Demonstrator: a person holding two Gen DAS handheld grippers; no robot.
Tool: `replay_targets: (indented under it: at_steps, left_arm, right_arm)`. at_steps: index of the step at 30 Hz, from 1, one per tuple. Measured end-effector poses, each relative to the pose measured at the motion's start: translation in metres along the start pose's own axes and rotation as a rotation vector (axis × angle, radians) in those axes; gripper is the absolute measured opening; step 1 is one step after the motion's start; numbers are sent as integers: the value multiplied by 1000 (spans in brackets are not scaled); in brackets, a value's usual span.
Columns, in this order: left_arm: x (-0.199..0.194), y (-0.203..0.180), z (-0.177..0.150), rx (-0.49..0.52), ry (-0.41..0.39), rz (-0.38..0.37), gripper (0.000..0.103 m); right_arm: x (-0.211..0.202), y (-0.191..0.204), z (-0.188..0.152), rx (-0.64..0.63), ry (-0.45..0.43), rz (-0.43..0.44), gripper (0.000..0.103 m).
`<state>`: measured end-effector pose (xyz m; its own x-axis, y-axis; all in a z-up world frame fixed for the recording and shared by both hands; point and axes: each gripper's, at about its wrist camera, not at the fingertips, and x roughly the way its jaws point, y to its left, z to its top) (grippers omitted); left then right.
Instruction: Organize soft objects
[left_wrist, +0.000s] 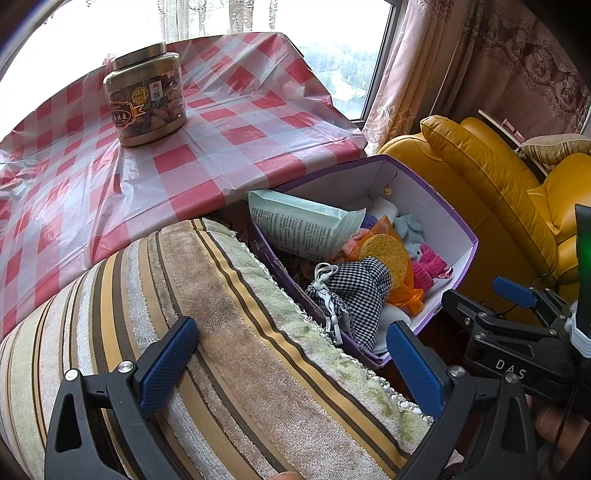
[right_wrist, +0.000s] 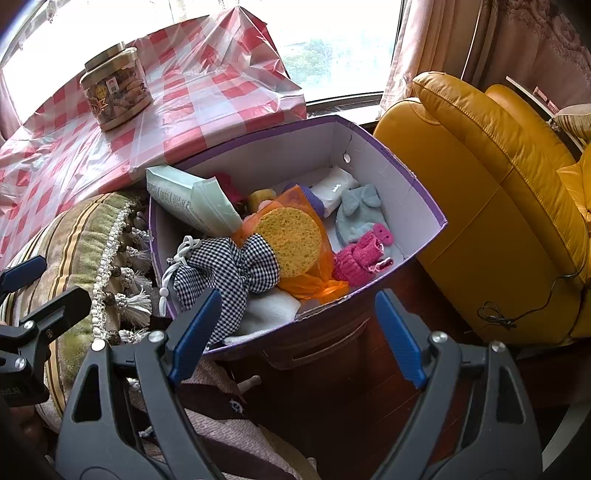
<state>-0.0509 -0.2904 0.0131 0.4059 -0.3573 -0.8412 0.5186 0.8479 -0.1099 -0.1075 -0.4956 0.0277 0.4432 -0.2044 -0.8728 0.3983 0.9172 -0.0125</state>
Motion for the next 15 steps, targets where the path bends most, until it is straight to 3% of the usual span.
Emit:
replay_targets:
  at_steps: [15]
  left_arm:
    - [0,0,0,1,0,0,103]
  right_arm:
    - [0,-1,0,-3,0,1,87]
